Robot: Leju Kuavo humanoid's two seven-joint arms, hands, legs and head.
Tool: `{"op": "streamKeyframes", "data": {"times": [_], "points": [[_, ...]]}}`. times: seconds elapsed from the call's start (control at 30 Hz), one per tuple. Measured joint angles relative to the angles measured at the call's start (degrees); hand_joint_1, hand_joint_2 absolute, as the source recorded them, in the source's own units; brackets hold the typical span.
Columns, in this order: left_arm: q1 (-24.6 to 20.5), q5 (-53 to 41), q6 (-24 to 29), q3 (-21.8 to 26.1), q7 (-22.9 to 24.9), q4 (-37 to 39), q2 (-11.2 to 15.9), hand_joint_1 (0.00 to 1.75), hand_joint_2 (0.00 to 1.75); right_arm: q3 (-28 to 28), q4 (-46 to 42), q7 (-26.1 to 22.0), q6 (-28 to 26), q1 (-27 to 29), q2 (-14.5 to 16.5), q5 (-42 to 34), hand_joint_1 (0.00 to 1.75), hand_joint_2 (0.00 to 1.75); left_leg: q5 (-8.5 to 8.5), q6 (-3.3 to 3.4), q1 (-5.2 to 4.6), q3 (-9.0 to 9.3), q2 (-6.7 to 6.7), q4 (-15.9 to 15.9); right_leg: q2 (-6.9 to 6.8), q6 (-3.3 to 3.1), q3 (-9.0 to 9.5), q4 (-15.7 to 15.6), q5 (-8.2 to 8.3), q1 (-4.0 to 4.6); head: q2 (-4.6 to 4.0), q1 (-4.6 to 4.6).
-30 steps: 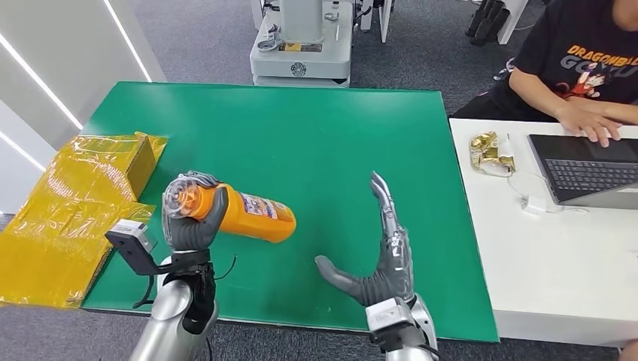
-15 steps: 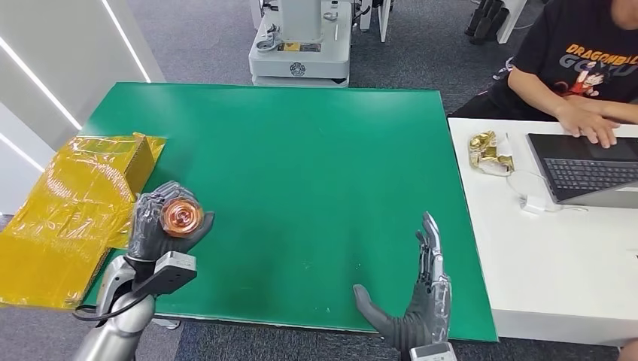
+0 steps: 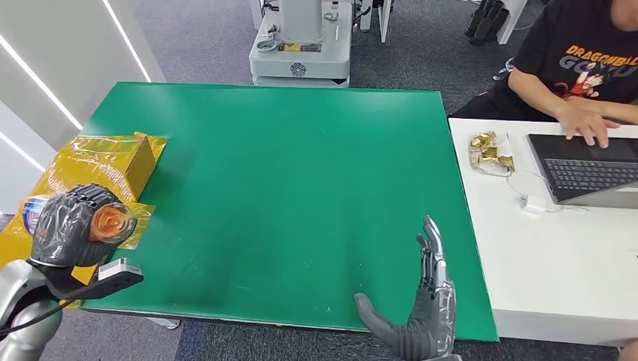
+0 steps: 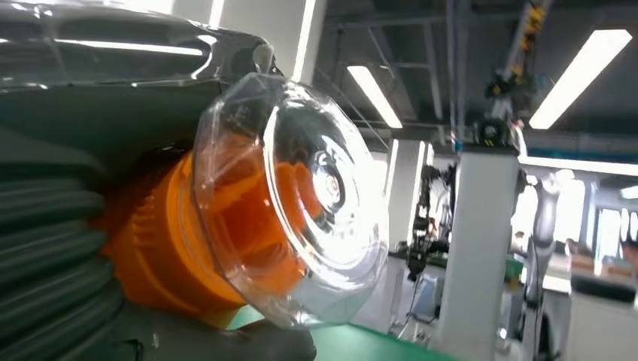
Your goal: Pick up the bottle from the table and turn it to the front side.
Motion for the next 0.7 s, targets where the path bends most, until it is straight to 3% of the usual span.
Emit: {"op": "streamKeyframes", "data": {"times": [0.13,0.37,0.53,0.7], "points": [[-2.8,-4.9,-4.8,-0.5,-0.6,1.7,3.7,1.75,1.75,-0.6,-0.3,-0.4,1.3,0.0,0.6,0.6,0.00,1.75,0.03,-0.04,0.00,0.00,-0.03,0.0,-0.03,0.00,-0.02,0.0,0.01,0.00,0.00,0.00],[-11.9,-10.4,-6.3,-6.3,-1.5,10.8,5.9,1.75,1.75,-1.3,-3.1,-1.7,1.0,0.4,1.8,2.5,0.00,1.75,0.08,-0.08,0.01,0.02,0.02,0.0,0.03,-0.03,-0.01,0.0,0.06,0.00,0.00,0.01],[-16.7,-12.4,-6.4,-10.3,-1.4,16.2,6.4,1.75,1.75,-1.7,-4.6,-2.0,1.0,0.8,2.2,2.9,0.00,1.75,0.07,-0.08,-0.01,0.00,-0.01,0.0,0.01,-0.04,-0.06,0.0,0.06,-0.01,0.00,0.01],[-24.8,-18.6,-3.4,-16.1,0.5,30.1,4.2,1.75,1.75,-2.0,-6.2,-0.7,1.3,1.2,3.0,3.9,0.00,1.75,0.09,-0.09,-0.01,0.01,-0.01,0.0,0.01,-0.03,-0.03,0.0,0.09,-0.01,0.00,0.01]]}}
